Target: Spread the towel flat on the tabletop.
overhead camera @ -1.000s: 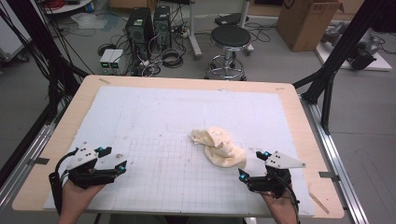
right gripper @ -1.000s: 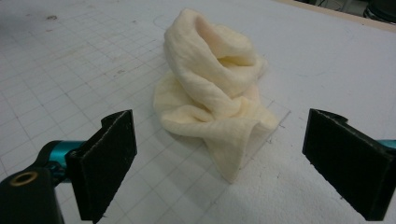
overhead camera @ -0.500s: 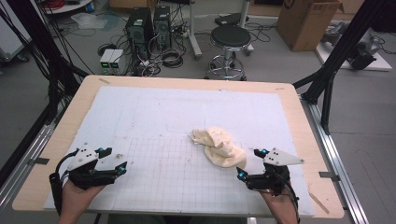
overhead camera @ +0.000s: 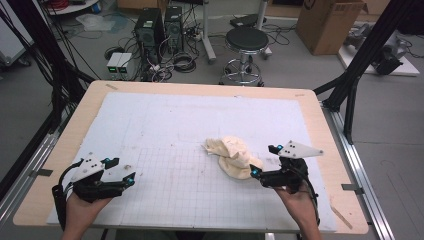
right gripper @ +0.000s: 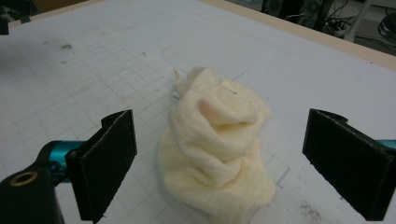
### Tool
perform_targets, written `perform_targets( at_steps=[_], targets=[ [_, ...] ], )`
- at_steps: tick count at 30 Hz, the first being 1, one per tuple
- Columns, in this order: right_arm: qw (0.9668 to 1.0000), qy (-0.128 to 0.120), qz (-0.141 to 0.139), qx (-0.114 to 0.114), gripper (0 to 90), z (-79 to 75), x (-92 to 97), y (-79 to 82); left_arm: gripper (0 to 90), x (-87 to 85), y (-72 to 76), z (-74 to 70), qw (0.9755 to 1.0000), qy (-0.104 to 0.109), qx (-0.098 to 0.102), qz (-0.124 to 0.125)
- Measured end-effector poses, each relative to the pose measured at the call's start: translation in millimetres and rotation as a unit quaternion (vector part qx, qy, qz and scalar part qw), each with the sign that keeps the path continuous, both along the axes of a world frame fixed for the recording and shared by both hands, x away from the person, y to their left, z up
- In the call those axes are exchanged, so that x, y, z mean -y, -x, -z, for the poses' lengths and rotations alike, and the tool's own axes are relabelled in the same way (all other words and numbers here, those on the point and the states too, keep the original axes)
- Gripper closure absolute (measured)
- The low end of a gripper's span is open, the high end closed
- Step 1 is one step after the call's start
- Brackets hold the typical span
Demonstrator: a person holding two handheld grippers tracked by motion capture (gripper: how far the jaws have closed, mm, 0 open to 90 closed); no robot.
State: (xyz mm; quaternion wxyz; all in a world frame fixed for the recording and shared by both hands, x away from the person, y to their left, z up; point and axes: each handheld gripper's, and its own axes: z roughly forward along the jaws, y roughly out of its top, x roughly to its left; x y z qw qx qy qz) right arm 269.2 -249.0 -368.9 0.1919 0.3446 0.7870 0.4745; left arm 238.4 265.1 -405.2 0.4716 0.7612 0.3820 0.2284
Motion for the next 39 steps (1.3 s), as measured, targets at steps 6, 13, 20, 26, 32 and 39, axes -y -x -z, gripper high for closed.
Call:
perform_targets(
  at_steps=[6, 13, 20, 26, 32, 39],
  targets=[
    [1.0, 0.006, -0.006, -0.006, 9.3, -6.1, -9.5, -12.8, 23.3, -1.1, -0.2, -0.2, 1.0, 0.003, 0.0, -0.001],
    [0.9989, 0.025, -0.022, -0.034, 15.5, -2.0, -26.2, -29.1, 23.3, -2.3, -0.3, -0.6, 1.0, 0.005, 0.0, -0.002],
    [0.9967, 0.04, -0.031, -0.063, 21.0, 7.3, -36.8, -39.0, 23.3, -1.7, -1.1, -0.5, 1.0, 0.004, -0.001, 0.002],
    [0.9925, 0.07, -0.035, -0.094, 36.3, 23.6, -49.2, -54.0, 23.3, -0.3, -2.2, -0.3, 1.0, 0.005, -0.002, 0.003],
    [0.9898, 0.088, -0.027, -0.109, 50.7, 33.4, -53.5, -64.4, 23.4, -0.8, -3.0, 0.2, 1.0, 0.007, -0.003, 0.004],
    [0.9862, 0.101, -0.028, -0.128, 66.1, 41.5, -57.8, -70.5, 23.5, -0.7, -3.2, 0.5, 1.0, 0.008, -0.003, 0.003]
  ],
)
